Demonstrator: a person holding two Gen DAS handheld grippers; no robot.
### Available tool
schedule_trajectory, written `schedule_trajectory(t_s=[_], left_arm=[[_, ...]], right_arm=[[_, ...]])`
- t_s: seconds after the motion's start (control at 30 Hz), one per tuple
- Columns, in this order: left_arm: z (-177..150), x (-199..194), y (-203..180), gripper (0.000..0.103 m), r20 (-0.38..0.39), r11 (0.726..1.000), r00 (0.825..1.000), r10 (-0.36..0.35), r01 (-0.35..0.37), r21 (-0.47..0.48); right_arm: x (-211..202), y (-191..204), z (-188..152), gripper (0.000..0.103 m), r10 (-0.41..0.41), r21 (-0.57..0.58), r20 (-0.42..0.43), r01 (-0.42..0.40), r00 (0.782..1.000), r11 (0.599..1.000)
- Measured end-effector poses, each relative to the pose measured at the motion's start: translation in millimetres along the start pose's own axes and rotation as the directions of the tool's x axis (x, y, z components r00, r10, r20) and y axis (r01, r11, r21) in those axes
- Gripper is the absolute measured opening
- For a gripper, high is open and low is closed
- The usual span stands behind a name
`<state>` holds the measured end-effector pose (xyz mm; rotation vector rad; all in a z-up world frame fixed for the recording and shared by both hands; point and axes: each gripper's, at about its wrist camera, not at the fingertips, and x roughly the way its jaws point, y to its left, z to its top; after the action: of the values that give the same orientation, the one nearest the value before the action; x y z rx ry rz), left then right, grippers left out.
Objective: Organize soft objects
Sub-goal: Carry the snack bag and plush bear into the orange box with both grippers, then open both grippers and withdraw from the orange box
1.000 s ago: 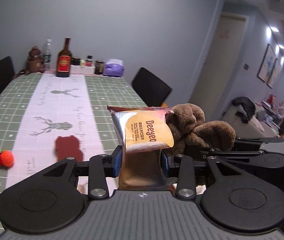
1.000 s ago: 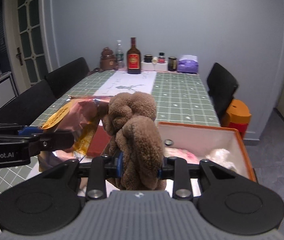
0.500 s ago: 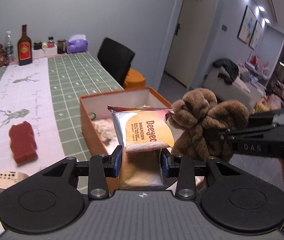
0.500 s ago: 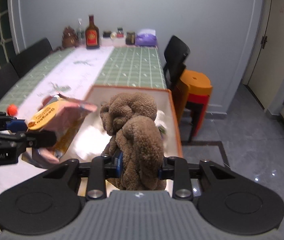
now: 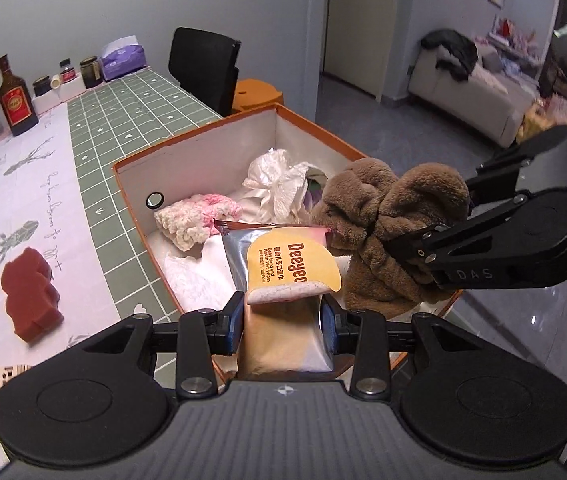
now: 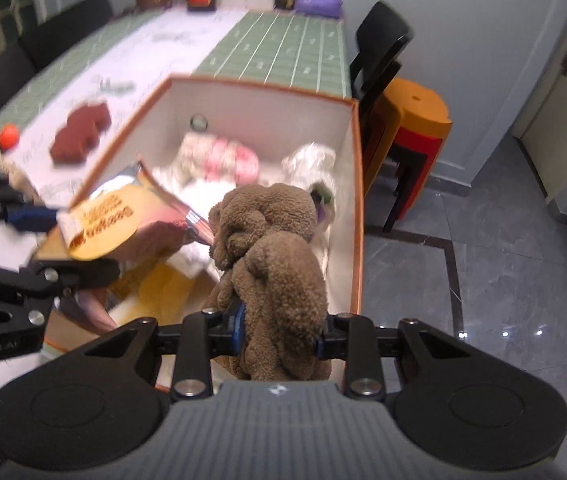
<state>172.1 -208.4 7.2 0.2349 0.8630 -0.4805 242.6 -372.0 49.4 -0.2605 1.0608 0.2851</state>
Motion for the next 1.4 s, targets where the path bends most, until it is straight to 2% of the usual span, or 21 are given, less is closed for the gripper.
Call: schedule_trajectory(t_s=[0.2,0.4,0.5,0.73,0.9,1.1,1.27,1.33,1.4], left_arm=[[3.2,15.2,-9.3,0.043,-0.069,0.997,0.998,0.012,-0.006,0.083],[3.6,33.5,-16.2,0.043,-0.134,0.988,0.990,0.033,-0.012,0.156],[1.1,44.4,-16.0,0.043,-0.166,0.985,0.985,0.036,-0.008,0.170],[1.9,49.6,-8.4,0.046,-0.192,0.991,0.981,0.013,0.013,0.133],[2.9,45.1,-4.6,0.056,-0.186,0.994,0.982,-0.027,0.046,0.100],[5.6,26.3,0.7,0.058,-0.130,0.996,0.991,-0.038,0.048,0.080],[6.2,2.0,6.6,0.058,-0.069,0.997,0.997,-0.042,0.046,0.063],[5.3,-9.8,10.1,0.058,-0.035,0.997,0.999,-0.037,0.039,0.061],[3.0,-21.6,13.8,0.058,-0.001,0.998,1.000,-0.028,0.028,0.054]], right_arm=[[20.1,-2.9,1.8,0.030,0.009,-0.026,-0.095,-0.012,0.995,1.000],[34.8,8.3,0.0,0.031,-0.025,-0.105,-0.144,0.010,0.989,0.994],[41.3,9.9,0.7,0.031,-0.029,-0.123,-0.165,0.009,0.986,0.992],[52.6,18.9,1.9,0.035,-0.064,-0.174,-0.193,0.030,0.979,0.984],[46.4,19.1,4.2,0.042,-0.068,-0.166,-0.187,0.036,0.980,0.985],[28.0,22.0,8.5,0.055,-0.079,-0.160,-0.148,0.055,0.986,0.986],[6.7,31.5,13.5,0.058,-0.121,-0.179,-0.096,0.102,0.988,0.979],[-3.4,35.6,15.3,0.067,-0.128,-0.176,-0.064,0.115,0.990,0.978],[-14.5,42.2,15.1,0.069,-0.135,-0.174,-0.026,0.129,0.990,0.976]])
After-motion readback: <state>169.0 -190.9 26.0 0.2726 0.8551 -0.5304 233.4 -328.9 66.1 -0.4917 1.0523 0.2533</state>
